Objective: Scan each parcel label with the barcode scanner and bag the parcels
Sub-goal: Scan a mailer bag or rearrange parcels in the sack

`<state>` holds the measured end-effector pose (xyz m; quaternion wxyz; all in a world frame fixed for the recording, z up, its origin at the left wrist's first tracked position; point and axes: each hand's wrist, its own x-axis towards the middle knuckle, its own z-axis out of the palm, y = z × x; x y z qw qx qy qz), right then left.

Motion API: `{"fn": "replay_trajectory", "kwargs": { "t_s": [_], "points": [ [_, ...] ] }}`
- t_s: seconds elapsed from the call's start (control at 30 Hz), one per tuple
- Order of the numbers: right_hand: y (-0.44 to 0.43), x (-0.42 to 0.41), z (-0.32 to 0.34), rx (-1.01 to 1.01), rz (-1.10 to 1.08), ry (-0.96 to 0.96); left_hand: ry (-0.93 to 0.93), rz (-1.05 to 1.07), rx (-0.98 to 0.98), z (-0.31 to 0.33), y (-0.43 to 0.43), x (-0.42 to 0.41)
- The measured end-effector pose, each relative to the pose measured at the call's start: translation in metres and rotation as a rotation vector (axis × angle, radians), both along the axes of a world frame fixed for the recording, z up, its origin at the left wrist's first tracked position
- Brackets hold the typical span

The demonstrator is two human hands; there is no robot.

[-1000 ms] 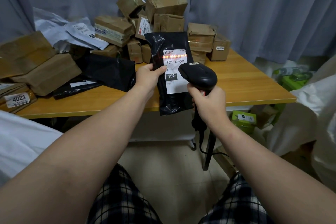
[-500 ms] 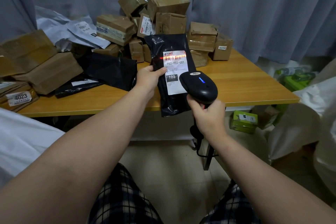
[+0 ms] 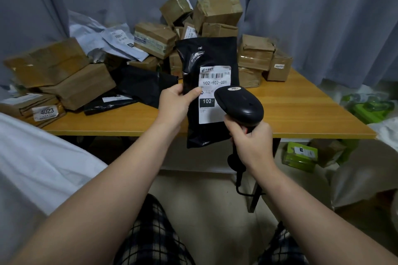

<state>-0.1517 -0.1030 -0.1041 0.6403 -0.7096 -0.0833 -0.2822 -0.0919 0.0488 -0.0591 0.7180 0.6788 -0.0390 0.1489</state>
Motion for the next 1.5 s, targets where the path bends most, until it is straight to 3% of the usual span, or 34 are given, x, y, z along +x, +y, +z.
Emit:
{"fn": "replay_trajectory", "kwargs": {
  "t_s": [0.23,0.47,0.57,0.73,0.87,1.0,1.1,1.2,1.33,1.5],
  "points": [
    [0.089,0.005,0.014,-0.043,0.277,-0.007,-0.105,0.209,-0.09,0.005,0.087,-0.065],
    [0.231,-0.019,-0.003,-0.196,0.663,0.112,-0.084,0.768,-0.139,-0.027,0.216,-0.164],
    [0.287,-0.029,-0.019,-0.321,0.826,0.224,-0.026,0.94,0.001,-0.048,0.264,-0.195],
    [0.347,-0.027,-0.056,-0.624,0.942,0.34,0.281,1.099,0.394,-0.118,0.335,-0.209],
    [0.373,-0.015,-0.08,-0.851,0.937,0.334,0.521,1.035,0.8,-0.167,0.376,-0.193],
    [0.385,-0.007,-0.11,-0.927,0.885,0.346,0.75,0.726,1.392,-0.191,0.407,-0.159],
    [0.38,0.001,-0.128,-1.053,0.823,0.365,0.852,0.479,1.666,-0.218,0.424,-0.129],
    [0.369,0.013,-0.145,-1.112,0.805,0.427,1.005,0.346,1.733,-0.261,0.434,-0.109],
    [0.356,0.026,-0.157,-1.023,0.802,0.473,1.2,0.231,1.64,-0.3,0.435,-0.099],
    [0.351,0.026,-0.157,-1.02,0.791,0.464,1.15,0.338,1.614,-0.299,0.427,-0.107]
  ]
}}
